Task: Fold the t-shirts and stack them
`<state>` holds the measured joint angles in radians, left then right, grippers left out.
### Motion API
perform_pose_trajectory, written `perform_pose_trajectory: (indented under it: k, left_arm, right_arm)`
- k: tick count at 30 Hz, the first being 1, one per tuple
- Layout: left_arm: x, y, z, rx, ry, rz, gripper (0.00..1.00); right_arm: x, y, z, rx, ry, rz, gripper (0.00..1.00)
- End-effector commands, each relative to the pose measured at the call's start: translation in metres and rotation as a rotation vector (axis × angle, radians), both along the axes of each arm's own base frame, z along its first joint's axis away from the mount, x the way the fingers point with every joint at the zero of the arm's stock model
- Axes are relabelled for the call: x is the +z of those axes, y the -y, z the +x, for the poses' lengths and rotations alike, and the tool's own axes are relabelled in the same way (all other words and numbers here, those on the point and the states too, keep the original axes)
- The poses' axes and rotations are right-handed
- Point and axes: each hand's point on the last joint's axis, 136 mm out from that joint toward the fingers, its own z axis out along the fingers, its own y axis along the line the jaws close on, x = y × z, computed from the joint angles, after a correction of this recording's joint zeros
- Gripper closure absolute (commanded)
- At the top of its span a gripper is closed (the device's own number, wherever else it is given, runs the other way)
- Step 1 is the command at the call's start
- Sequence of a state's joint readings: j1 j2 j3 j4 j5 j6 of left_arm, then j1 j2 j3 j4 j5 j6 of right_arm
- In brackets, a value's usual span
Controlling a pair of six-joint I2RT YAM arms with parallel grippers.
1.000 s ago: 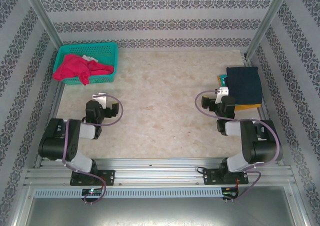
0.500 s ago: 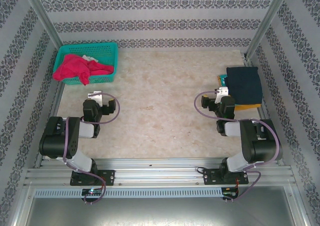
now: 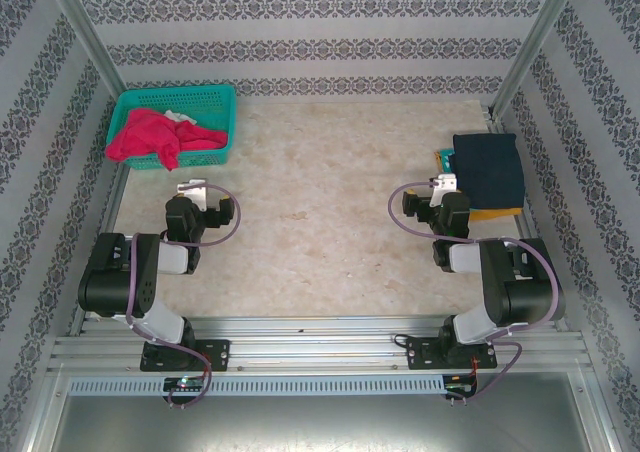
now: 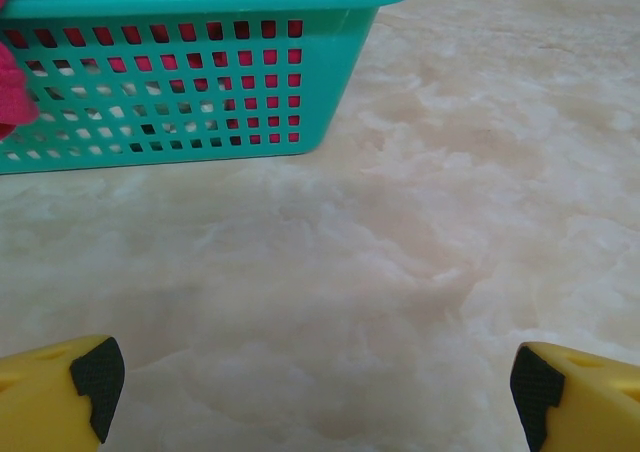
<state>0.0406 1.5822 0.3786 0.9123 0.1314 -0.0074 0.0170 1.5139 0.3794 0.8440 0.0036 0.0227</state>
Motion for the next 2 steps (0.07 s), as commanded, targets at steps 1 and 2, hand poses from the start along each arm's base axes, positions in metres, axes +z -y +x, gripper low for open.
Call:
perform_pose_trajectory:
  k: [1,2]
  left_arm:
    - [0.0065,0.003,0.0049,-0.022,0.022,0.002,0.0]
    - [0.0064,0.0034,0.0046,-0.024,0.022,0.001,0.0]
  right_arm:
    - [0.0147,0.0043,0.005,-0.02,0.056,-0.006,0.02]
    - [0.0146,0.0058,0.0029,-0.033,0.063,-0.012,0.02]
